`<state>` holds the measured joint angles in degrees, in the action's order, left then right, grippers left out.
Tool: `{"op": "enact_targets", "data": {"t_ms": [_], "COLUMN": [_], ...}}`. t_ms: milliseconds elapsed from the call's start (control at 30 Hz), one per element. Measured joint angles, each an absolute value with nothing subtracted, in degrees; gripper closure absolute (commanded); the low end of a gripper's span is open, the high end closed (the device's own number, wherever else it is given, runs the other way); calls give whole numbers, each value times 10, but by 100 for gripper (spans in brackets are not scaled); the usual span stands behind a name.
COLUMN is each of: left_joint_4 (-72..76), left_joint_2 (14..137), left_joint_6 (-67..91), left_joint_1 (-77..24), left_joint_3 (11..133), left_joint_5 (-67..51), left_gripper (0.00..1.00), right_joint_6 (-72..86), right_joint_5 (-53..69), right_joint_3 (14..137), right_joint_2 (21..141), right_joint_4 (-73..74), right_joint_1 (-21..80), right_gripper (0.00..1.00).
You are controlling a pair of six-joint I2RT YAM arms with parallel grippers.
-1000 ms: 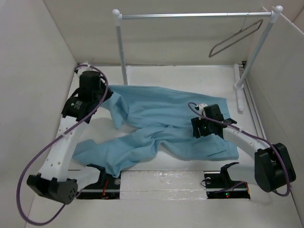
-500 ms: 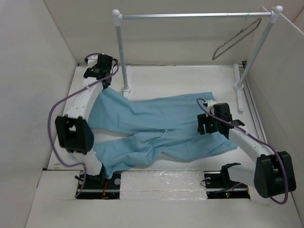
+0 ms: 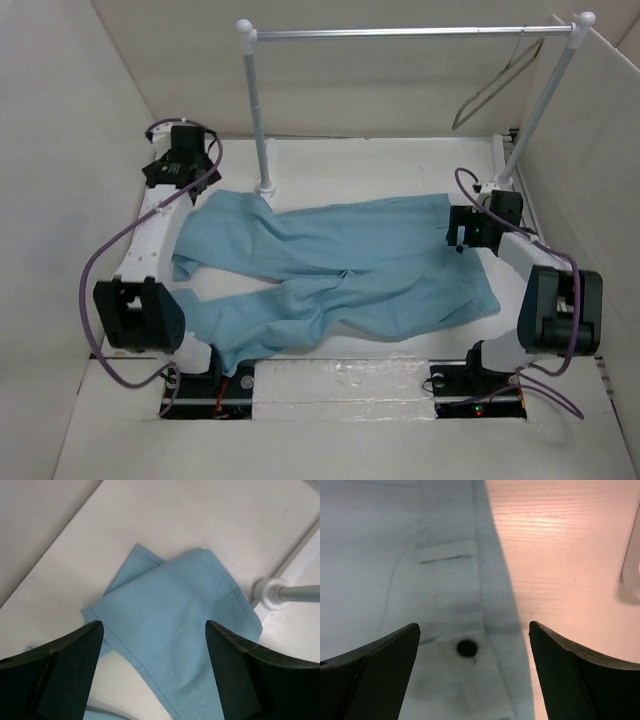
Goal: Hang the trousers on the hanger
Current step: Fold the trousers
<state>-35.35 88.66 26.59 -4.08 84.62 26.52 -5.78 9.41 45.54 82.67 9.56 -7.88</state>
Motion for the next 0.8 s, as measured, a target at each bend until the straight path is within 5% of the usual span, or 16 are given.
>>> {"op": "enact_targets", "data": {"t_ms": [200,233,300,333,400,800], "left_joint_4": [-287,-280,-274,-271,-268,-236], "left_joint_2": [822,835,866,882,908,983], "left_joint_6": [309,317,335,344,360,387], "left_joint_1": [99,127,171,188,203,196], "left_joint_3": [714,696,673,666,660,652], "left_joint_5": [159,138,97,83,65,19], "left_gripper": [23,24,25,25,24,26], "right_joint_6": [-48,-41,-26,-19,-4,44], "right_joint_5": [159,173,205,215,237,215], "right_joint_3": [509,513,509,504,489,474], "right_joint_2": [961,966,971,971,968,745], "right_joint_4": [47,37,15,8,-1,45], "right_joint_1": [-109,-109,-109,-108,-109,-187], "right_gripper": [17,40,61,86,100,100]}}
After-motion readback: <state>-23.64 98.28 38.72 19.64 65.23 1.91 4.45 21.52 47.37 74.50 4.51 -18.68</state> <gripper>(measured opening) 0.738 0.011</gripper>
